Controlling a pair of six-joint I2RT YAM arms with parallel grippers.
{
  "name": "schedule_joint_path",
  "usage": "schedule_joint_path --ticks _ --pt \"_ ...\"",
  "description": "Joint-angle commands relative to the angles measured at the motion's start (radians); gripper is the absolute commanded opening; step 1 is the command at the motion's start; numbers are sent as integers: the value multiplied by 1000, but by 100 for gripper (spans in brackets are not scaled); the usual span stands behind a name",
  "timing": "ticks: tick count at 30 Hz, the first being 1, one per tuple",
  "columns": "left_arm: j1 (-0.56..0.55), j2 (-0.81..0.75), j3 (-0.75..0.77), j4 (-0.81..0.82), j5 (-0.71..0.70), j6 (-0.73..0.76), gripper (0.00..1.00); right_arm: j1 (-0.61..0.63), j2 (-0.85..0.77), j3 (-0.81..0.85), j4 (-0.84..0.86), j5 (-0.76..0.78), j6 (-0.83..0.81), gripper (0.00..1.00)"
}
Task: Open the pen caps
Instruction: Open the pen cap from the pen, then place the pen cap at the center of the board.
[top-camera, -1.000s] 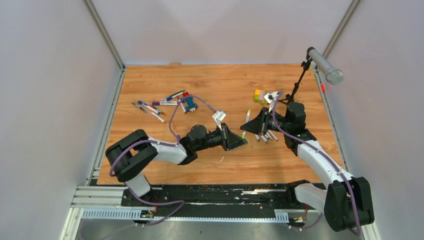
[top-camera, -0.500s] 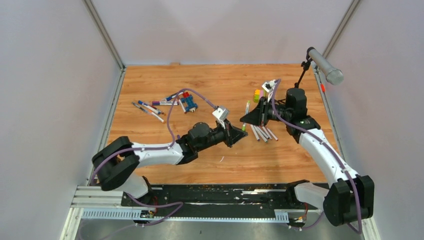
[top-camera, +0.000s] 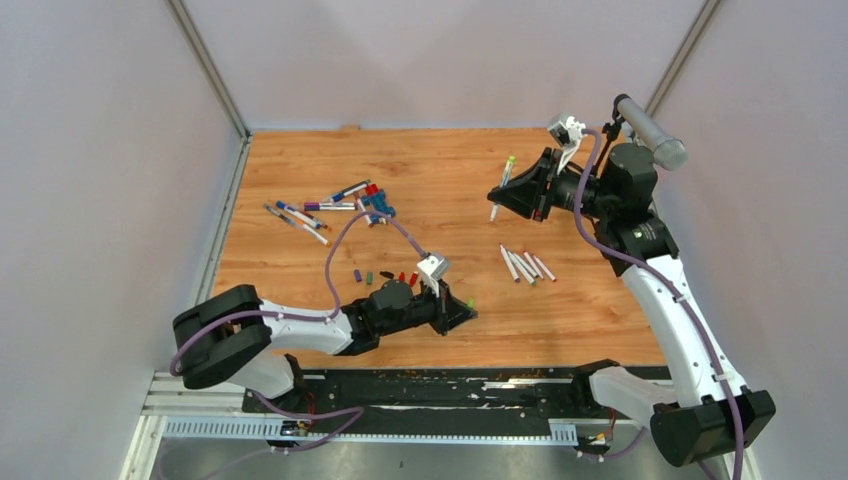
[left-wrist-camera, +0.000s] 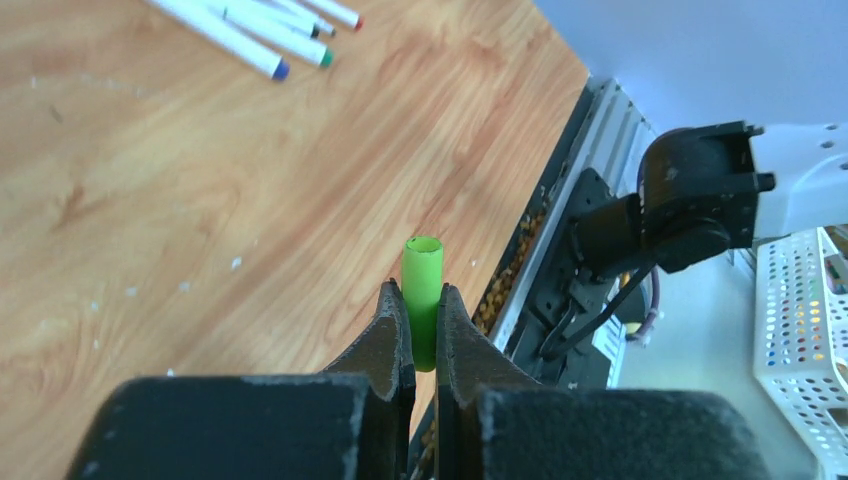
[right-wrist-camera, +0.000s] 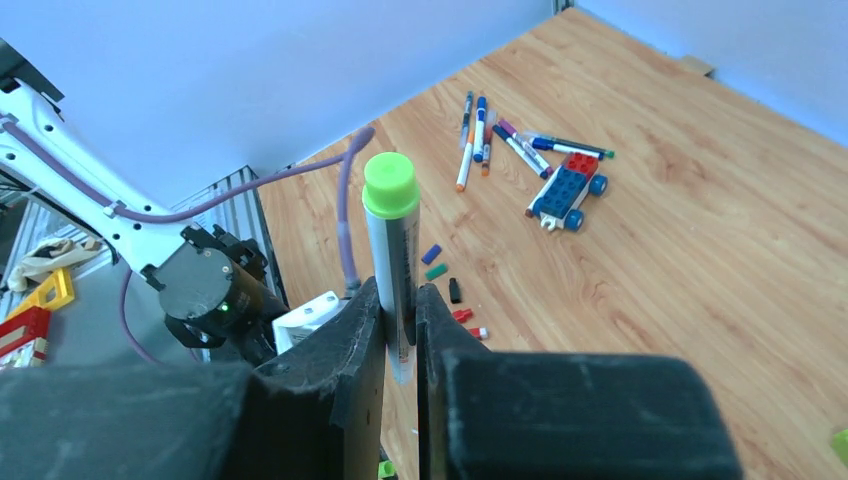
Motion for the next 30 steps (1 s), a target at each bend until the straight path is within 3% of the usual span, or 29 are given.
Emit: schedule_joint_path --ticks 1,12,22,30 --pt "-18 -15 -23 123 6 -89 0 0 -9 39 3 30 -29 0" --pt "-64 -130 -14 -99 -55 56 0 -4 -56 37 -45 19 -85 0" --pt "-63 -293 -76 -239 -176 118 0 -69 -137 -105 -66 -68 -177 0" --pt "-63 -365 -71 -380 -333 52 0 -95 -187 -221 -251 -16 -553 0"
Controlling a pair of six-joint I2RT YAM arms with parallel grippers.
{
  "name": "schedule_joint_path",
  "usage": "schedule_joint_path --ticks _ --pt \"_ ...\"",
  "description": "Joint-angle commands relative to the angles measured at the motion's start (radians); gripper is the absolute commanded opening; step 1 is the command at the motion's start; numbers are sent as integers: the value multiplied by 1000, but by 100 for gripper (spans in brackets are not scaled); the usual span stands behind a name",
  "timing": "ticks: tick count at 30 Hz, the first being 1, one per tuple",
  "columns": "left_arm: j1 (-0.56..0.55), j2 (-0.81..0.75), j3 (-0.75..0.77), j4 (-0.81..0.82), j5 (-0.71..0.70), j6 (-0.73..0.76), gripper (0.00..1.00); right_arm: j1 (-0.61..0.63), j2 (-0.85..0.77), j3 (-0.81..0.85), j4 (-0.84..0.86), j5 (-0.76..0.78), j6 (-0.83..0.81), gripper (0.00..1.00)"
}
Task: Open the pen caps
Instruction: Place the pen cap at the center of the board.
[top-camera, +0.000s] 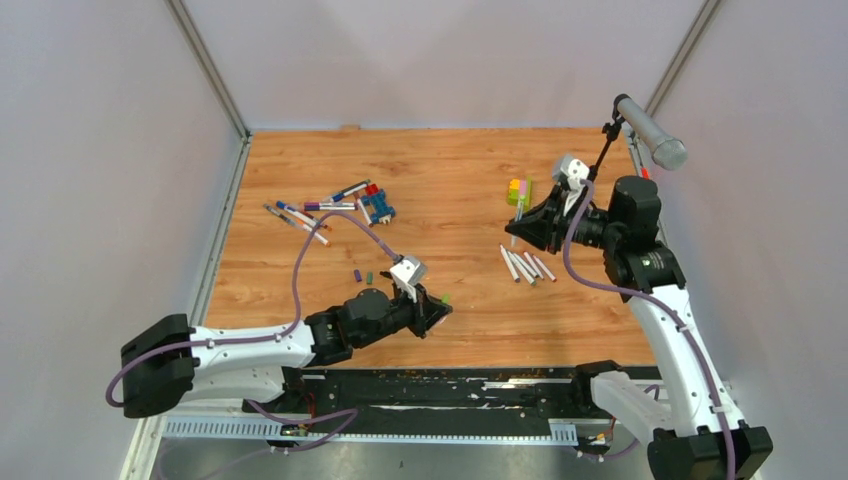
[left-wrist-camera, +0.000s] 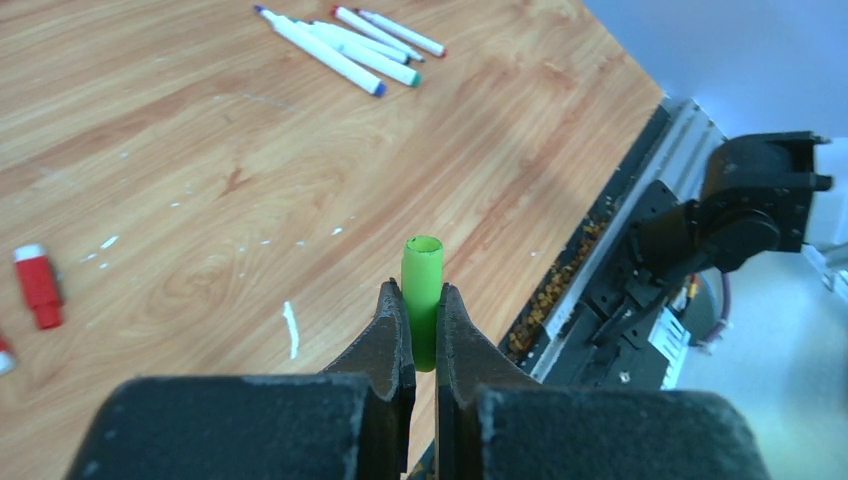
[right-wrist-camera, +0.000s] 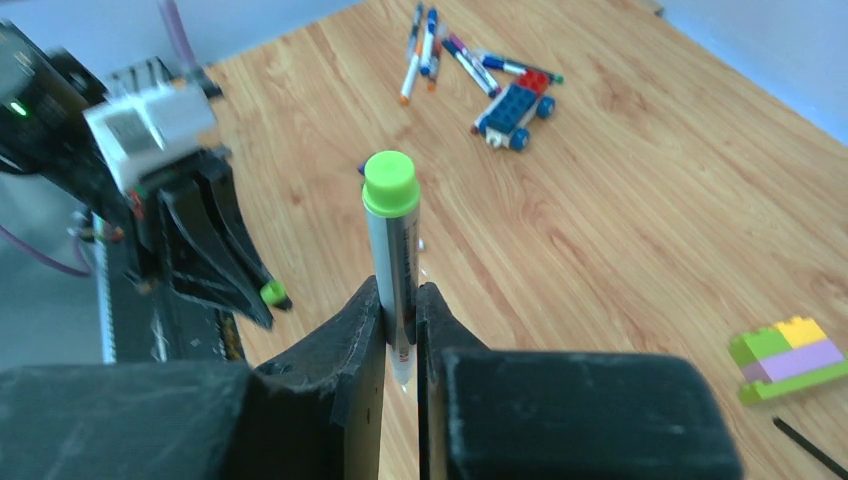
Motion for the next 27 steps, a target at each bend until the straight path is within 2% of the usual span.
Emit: schedule_joint_path --ticks 1,6,10,13,19,27 --pt "-5 -36 9 -109 -163 -61 0 -10 -51 -88 -108 55 -265 0" --pt "-4 -8 86 -304 -308 -127 0 -8 -85 -205 -104 278 -384 0" --pt "-3 78 217 -498 -423 -159 0 -8 -37 -241 -99 437 -437 0" --pt "-2 206 336 -637 -474 -144 0 -9 27 -219 -120 499 -444 0" --pt "24 476 562 -860 -465 -119 0 -9 80 -225 -119 581 -456 0" --pt "64 621 640 -853 -416 -90 1 -11 149 -217 -134 642 -468 0"
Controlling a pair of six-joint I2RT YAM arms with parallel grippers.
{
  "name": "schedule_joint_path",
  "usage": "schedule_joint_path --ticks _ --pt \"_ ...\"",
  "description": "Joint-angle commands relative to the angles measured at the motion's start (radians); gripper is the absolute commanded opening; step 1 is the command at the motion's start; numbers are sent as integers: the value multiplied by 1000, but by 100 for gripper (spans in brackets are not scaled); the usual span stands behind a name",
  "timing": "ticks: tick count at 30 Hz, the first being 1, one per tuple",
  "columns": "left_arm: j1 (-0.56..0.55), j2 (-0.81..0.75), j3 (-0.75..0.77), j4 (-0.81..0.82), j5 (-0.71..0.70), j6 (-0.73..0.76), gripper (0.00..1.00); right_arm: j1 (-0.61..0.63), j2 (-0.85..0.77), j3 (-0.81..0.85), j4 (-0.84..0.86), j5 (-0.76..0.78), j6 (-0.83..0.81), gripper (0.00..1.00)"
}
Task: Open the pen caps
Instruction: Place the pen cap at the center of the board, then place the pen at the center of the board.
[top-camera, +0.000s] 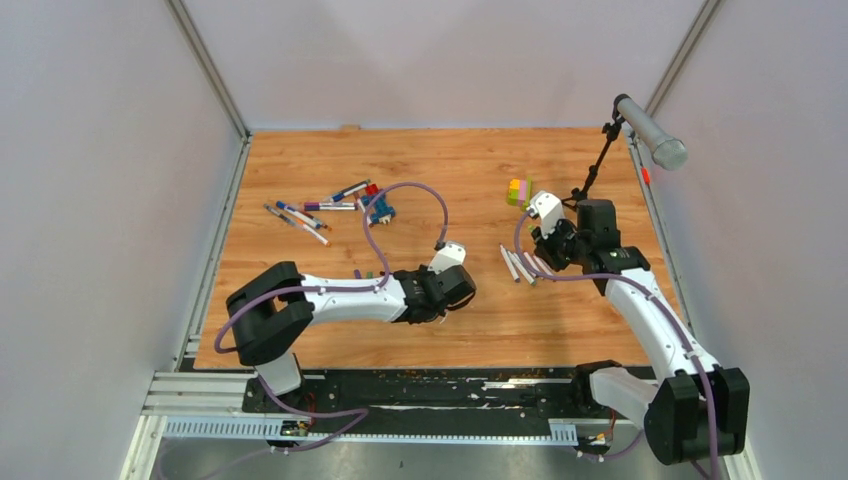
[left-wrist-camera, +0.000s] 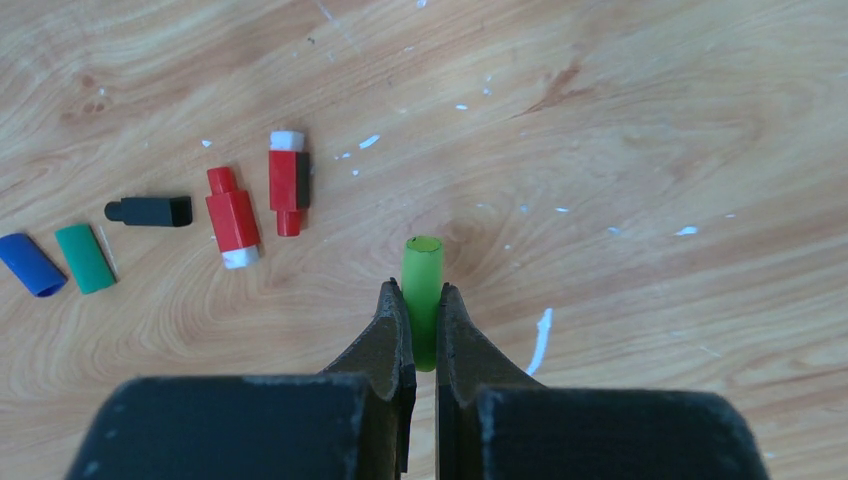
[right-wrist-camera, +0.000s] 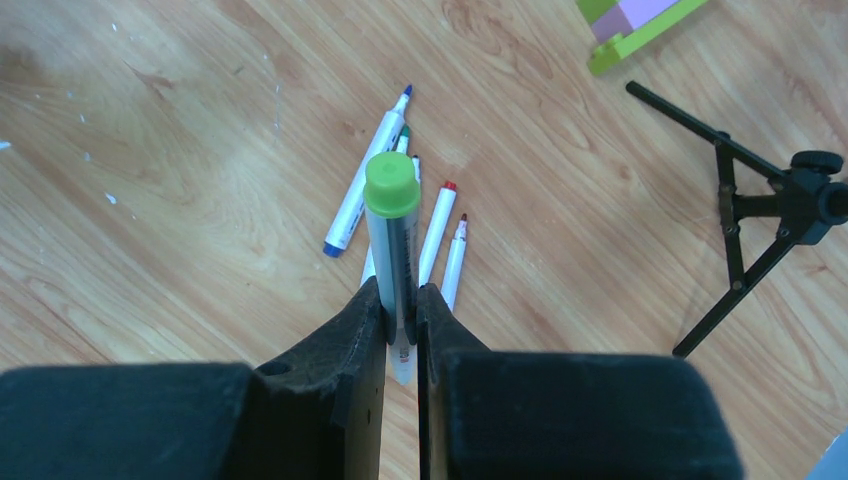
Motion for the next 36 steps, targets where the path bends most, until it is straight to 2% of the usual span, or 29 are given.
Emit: schedule_joint_path --ticks 1,4,7,22,29,36 --pt "38 32 45 -21 8 18 3 -5 33 23 -8 49 -21 0" --pt "62 57 49 -4 34 23 7 -5 41 24 -13 48 -20 0" --pt "84 87 60 4 60 29 17 -5 42 24 -11 51 -20 0" --pt "130 95 82 -4 107 48 41 -7 153 44 -37 147 -20 0" --pt "130 -20 53 6 159 46 49 -17 255 87 -74 223 -14 2" --pt "130 -234 -90 103 194 53 62 -17 358 157 -103 260 -20 3"
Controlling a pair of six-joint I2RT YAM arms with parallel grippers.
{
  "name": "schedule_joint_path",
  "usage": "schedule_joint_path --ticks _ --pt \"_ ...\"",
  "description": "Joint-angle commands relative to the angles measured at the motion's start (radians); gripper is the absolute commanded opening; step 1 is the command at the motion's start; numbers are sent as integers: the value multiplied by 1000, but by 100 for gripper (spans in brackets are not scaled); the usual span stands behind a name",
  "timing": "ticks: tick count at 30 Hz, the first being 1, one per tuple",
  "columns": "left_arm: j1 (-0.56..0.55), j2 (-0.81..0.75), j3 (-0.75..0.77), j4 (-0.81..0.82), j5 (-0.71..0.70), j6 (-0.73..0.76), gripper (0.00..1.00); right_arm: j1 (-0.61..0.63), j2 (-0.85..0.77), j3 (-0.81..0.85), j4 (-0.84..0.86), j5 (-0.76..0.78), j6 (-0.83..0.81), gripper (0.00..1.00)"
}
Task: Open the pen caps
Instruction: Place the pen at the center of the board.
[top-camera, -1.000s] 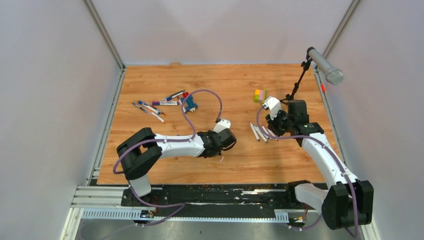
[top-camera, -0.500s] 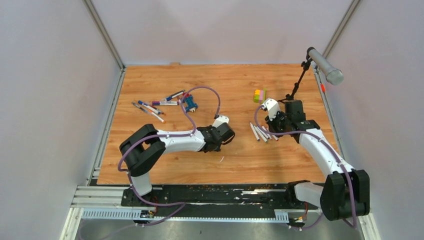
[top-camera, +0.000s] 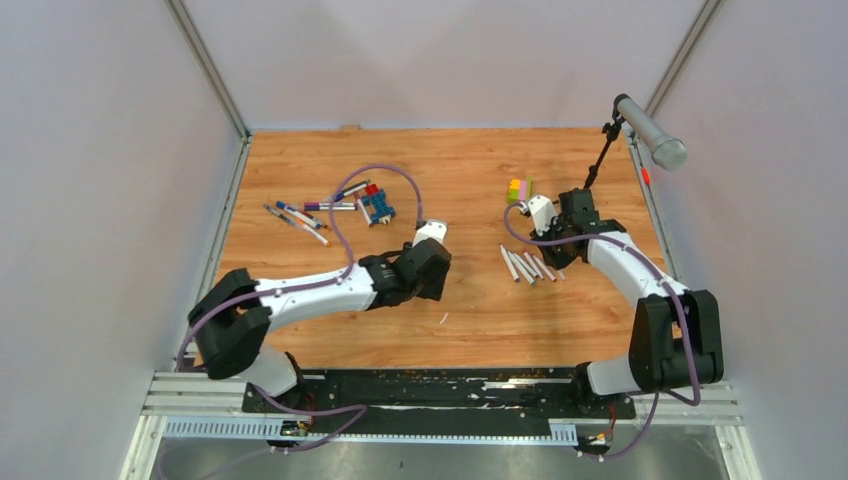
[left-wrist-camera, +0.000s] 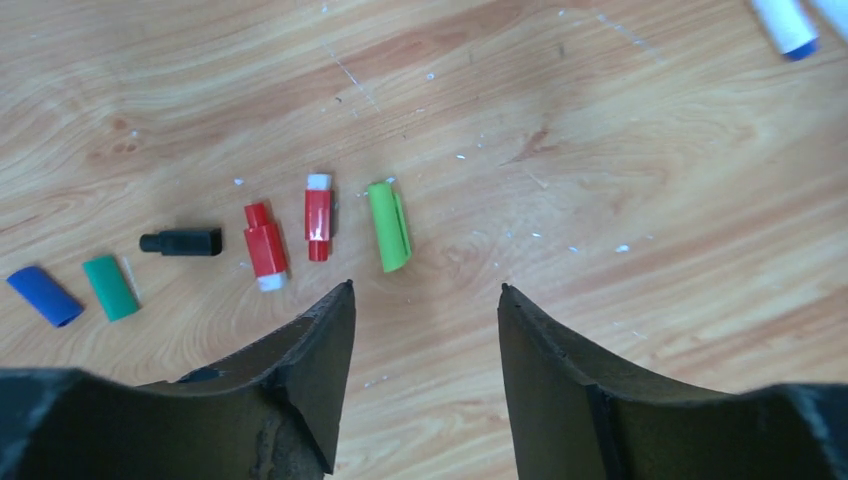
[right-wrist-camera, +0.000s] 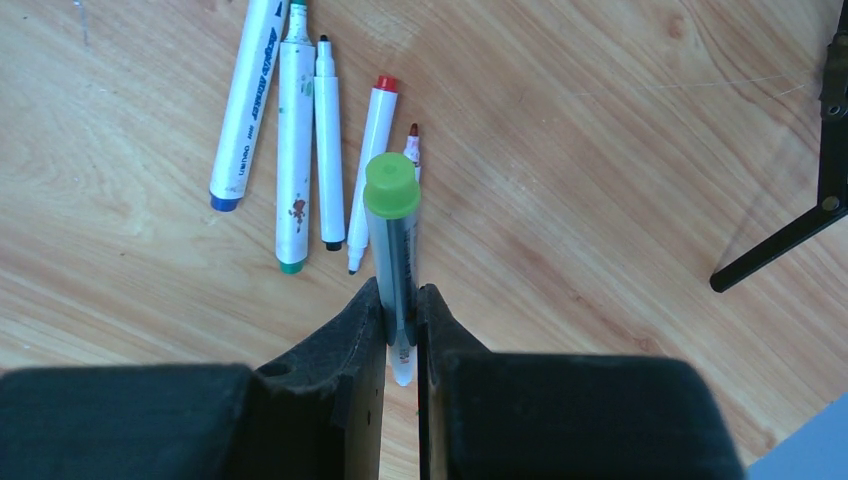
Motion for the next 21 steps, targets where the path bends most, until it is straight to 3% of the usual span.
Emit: schedule_joint_path --ticks 1,8,21 --pt "1 -151 -91 89 14 8 64 -5 43 66 -12 47 -10 3" --pt "11 -327 -262 176 19 -9 79 -10 141 101 -25 75 -20 6" --pt "17 -418 -331 168 -3 -26 81 -45 249 134 -43 55 -21 13"
